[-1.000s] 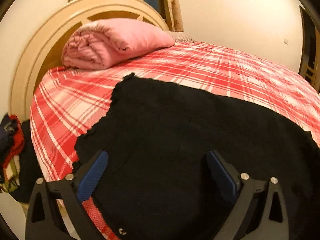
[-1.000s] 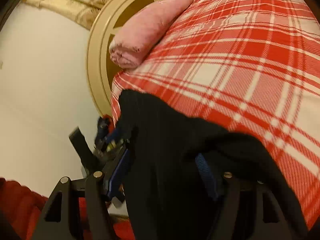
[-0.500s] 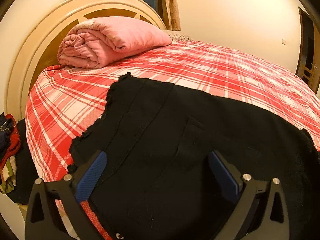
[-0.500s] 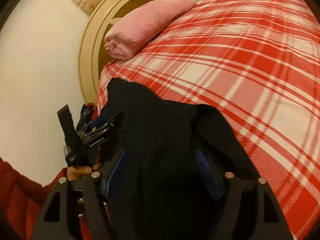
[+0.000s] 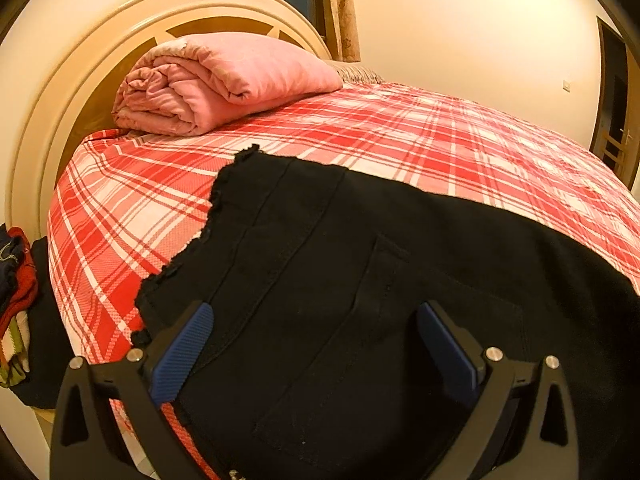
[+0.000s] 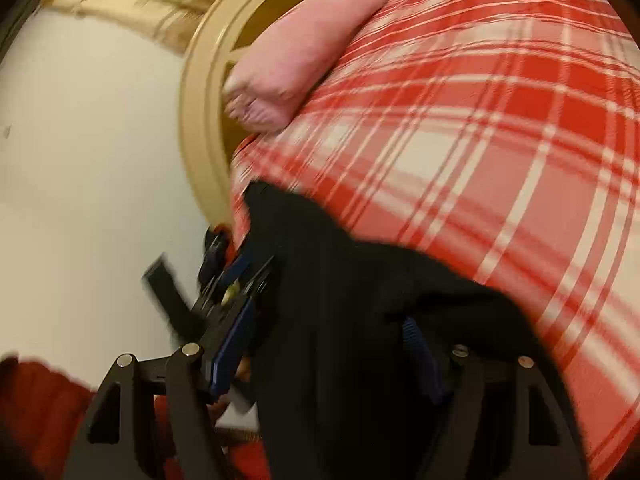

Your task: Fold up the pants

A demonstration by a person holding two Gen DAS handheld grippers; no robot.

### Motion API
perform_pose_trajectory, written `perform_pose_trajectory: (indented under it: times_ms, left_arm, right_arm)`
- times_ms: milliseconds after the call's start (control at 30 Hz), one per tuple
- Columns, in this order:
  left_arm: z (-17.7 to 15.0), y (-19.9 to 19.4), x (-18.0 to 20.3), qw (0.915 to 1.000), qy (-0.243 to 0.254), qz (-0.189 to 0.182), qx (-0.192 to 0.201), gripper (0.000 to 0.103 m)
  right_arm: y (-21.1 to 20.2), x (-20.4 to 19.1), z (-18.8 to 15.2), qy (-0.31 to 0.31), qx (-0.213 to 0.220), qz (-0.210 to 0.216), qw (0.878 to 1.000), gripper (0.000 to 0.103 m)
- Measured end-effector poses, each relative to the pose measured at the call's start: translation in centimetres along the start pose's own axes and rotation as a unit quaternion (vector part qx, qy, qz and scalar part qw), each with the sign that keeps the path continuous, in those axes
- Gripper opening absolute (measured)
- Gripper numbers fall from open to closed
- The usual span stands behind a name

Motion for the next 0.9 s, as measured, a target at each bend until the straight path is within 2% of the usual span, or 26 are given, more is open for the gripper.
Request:
perform_pose_trajectory:
  times_ms: [67, 100, 133, 167, 200, 233, 300, 333, 400, 467, 533, 667, 767, 800, 833, 867, 900]
  left_arm:
    - [0.1, 0.1, -0.1, 1.0000, -0.001, 0.000, -0.002, 0.103]
    - [0.1, 0.1, -0.2, 1.0000, -0.002, -0.002, -0.003, 0.103]
    - [0.0, 0.2, -0.3, 1.0000, -0.002, -0.004, -0.003, 0.103]
    - [0.0, 0.2, -0.3, 1.0000, 0.000, -0.006, -0.003, 0.103]
    - [0.0, 0.2, -0.3, 1.0000, 0.003, -0.008, -0.002, 0.103]
    - [0.0, 0.3, -0.3, 1.0000, 0.004, -0.009, -0.001, 0.103]
    - [0.0, 0.4, -0.2, 0.9999, 0.007, -0.011, 0.000, 0.103]
    - [0.0, 0.4, -0.2, 0.9999, 0.009, -0.012, 0.000, 0.103]
    - [0.1, 0.4, -0.3, 0.9998, 0.012, -0.016, 0.000, 0.103]
    - [0.2, 0.4, -0.4, 0.9997, 0.012, -0.021, -0.004, 0.103]
    - [0.4, 0.4, -0.4, 0.9995, 0.015, -0.026, -0.009, 0.103]
    - [0.8, -0.3, -0.4, 0.9992, 0.026, -0.029, -0.008, 0.103]
    - [1.1, -0.7, -0.1, 0.9990, 0.038, -0.021, 0.005, 0.103]
    - [1.1, -0.7, -0.1, 0.9990, 0.040, -0.021, 0.001, 0.103]
    - [1.0, -0.5, 0.0, 0.9990, 0.041, -0.017, -0.005, 0.103]
    - [0.8, -0.3, 0.0, 0.9990, 0.041, -0.007, -0.015, 0.103]
    - [0.5, -0.2, -0.1, 0.9989, 0.041, -0.007, -0.020, 0.103]
  right_arm:
    - [-0.4, 0.9, 2.0, 0.005, 0.033, -0.011, 0.999, 0.068]
    - [-0.7, 1.5, 2.8, 0.018, 0.042, -0.006, 0.999, 0.060]
    - [-0.9, 2.5, 3.4, 0.030, 0.044, -0.008, 0.999, 0.048]
    - [-0.9, 3.2, 3.6, 0.033, 0.041, -0.016, 0.998, 0.042]
    - [-0.9, 4.0, 3.5, 0.034, 0.032, -0.027, 0.999, 0.024]
    - [-0.8, 4.8, 3.2, 0.031, 0.025, -0.043, 0.998, 0.013]
    - [-1.6, 6.2, 3.3, 0.047, 0.032, -0.044, 0.997, 0.013]
    - [-2.3, 6.5, 3.6, 0.049, 0.043, -0.058, 0.996, 0.013]
    - [-5.1, 6.2, 4.7, 0.015, 0.083, -0.129, 0.988, 0.015]
    - [-7.8, 5.1, 4.8, -0.004, 0.107, -0.155, 0.982, 0.016]
    - [-10.3, 2.5, 3.8, -0.051, 0.116, -0.172, 0.977, 0.016]
    - [-12.9, -0.9, -0.9, -0.110, 0.094, -0.176, 0.974, 0.016]
    - [-12.0, -0.5, -4.1, -0.155, 0.057, -0.244, 0.956, 0.016]
    - [-11.5, 0.6, -5.0, -0.168, 0.040, -0.299, 0.939, 0.013]
    - [-11.0, 1.3, -5.2, -0.176, 0.033, -0.329, 0.927, 0.011]
    - [-11.1, 1.2, -5.3, -0.192, 0.051, -0.328, 0.924, 0.010]
    - [-11.7, 1.3, -5.2, -0.202, 0.066, -0.347, 0.913, 0.011]
Point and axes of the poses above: each gripper's, at about its wrist camera, not at the fingertips, and y roughly the way its jaws point, x to its right, z to its top, the point moved 2 cm from there along y, roughly the way its jaws point, and after that the axes turned 15 degrees about x, right-handed, at the moved point
